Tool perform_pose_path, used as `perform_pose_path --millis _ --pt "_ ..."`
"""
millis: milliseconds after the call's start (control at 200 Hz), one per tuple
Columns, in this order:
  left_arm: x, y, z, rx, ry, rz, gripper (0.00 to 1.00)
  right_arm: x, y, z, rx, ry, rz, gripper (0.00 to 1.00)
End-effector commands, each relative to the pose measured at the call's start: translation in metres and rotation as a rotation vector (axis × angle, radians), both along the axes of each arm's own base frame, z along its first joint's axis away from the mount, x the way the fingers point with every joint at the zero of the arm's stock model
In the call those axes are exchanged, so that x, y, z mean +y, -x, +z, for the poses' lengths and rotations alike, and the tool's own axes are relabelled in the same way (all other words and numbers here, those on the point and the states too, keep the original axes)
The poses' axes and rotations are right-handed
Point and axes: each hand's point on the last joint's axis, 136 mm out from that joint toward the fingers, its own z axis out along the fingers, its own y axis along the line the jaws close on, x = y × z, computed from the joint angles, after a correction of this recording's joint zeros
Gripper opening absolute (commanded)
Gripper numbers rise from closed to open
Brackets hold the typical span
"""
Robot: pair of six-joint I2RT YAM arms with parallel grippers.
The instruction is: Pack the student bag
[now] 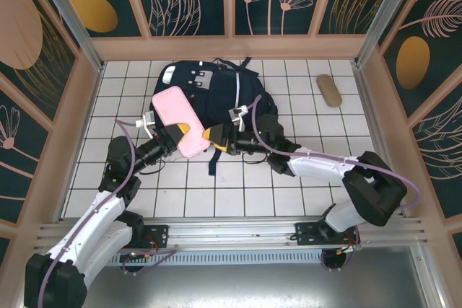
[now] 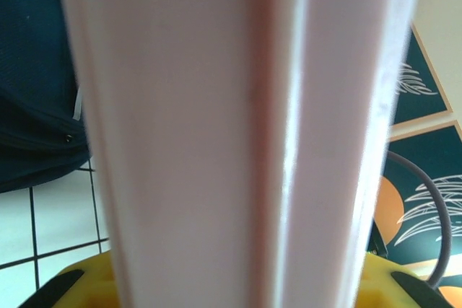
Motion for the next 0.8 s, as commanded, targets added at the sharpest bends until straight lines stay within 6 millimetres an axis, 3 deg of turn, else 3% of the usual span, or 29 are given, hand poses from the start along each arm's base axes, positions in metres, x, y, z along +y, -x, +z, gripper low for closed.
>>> perform_pose_path --millis 0,265,721,791 --pt "0.002 -0.001 0.016 -0.055 0.043 0.040 0.26 0.016 0.009 0.043 -0.066 -0.140 0.032 0.83" --pt "0.013 -0.010 0.008 -0.019 0.065 0.136 0.25 0.019 0.012 0.045 -0.070 -0.180 -0.041 0.73" --pt "-0.003 -0.010 0.003 -0.005 0.088 0.123 0.26 0.025 -0.006 0.042 -0.004 -0.222 -0.131 0.37" --pt "-0.003 -0.011 0.000 0.004 0.078 0.129 0.33 0.021 -0.007 0.039 -0.005 -0.210 -0.151 0.32"
